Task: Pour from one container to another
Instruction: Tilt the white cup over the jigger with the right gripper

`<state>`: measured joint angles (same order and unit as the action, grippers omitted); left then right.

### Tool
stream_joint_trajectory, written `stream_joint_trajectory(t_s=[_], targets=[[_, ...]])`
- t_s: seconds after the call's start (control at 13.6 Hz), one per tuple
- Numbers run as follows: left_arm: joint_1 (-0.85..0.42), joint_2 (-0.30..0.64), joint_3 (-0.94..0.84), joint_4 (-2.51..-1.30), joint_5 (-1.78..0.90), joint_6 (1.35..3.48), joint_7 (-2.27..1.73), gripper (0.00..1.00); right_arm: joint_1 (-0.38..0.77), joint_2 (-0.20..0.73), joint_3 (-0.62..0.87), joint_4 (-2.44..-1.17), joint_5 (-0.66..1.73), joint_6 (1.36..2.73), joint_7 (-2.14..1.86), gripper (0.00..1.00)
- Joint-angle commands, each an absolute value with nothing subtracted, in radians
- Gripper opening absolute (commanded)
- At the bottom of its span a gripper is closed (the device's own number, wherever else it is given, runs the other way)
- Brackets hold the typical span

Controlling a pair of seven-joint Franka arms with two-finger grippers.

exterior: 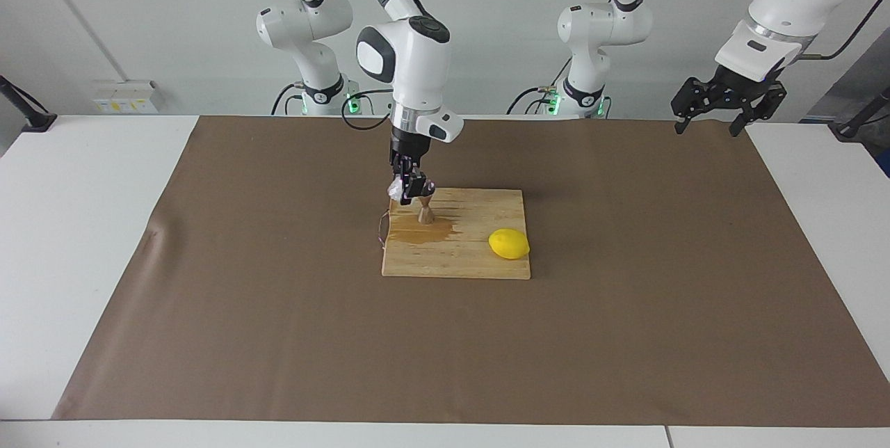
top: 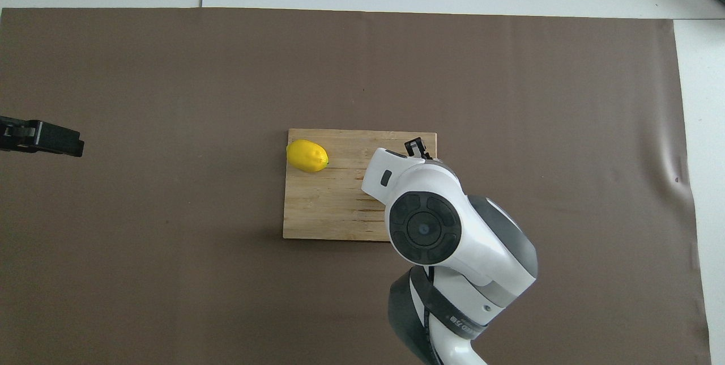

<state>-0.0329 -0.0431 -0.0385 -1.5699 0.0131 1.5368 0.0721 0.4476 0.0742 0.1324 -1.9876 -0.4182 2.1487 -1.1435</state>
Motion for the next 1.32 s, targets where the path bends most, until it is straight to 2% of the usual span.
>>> stream_joint_trajectory(t_s=[0.0, 1.25], targets=[[-0.021, -0.074, -0.043, -1.606, 0.014, 1.548, 0.075, 1.00, 0.443, 0.055, 0.138, -1.997, -0.472, 2.126, -1.127, 0.00], [-0.023, -0.074, -0.043, -1.605, 0.014, 1.548, 0.075, 1.00, 0.489, 0.021, 0.138, -2.046, -0.580, 2.117, -1.126, 0.00]])
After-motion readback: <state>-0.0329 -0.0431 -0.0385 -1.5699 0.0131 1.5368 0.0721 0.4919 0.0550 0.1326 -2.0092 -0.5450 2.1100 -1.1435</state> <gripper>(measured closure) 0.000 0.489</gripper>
